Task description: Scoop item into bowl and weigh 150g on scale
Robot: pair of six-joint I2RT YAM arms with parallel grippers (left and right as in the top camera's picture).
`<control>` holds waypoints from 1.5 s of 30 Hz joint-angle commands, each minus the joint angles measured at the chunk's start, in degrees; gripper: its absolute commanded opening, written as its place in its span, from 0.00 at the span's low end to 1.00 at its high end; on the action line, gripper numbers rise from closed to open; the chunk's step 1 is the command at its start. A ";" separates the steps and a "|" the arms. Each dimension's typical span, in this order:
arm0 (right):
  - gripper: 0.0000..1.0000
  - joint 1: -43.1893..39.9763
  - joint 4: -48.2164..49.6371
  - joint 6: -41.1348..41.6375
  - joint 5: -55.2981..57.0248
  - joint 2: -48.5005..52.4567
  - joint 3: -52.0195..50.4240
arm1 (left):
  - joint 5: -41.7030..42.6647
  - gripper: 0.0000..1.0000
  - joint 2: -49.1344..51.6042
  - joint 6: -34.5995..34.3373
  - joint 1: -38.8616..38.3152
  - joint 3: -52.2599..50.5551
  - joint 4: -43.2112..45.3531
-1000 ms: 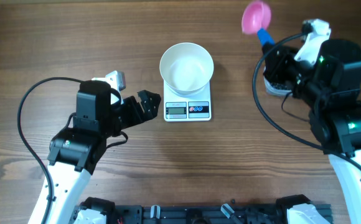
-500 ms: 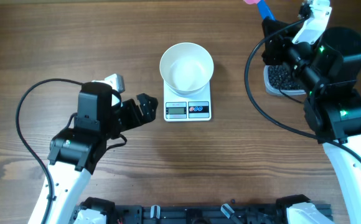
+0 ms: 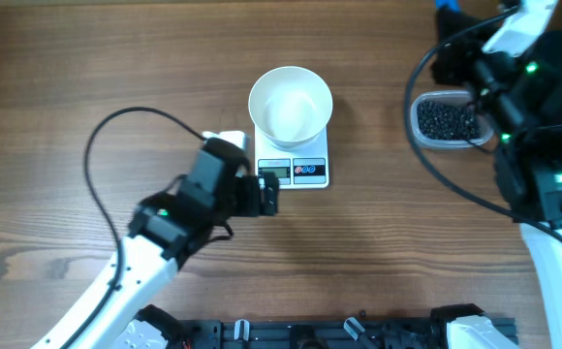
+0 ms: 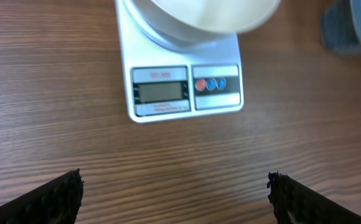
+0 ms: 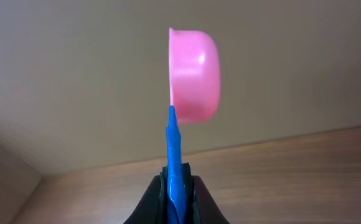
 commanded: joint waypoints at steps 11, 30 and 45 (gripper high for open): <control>0.04 -7.61 -8.02 -0.87 1.90 0.00 5.25 | -12.28 1.00 16.09 -12.61 -2.99 24.06 -16.74; 0.04 -7.61 -9.86 -3.45 2.16 0.00 5.25 | -6.54 1.00 24.63 -11.50 -4.22 18.88 -19.89; 0.04 -7.61 -10.64 -4.26 2.34 0.00 5.25 | -3.26 1.00 11.96 0.02 -4.24 3.30 -2.73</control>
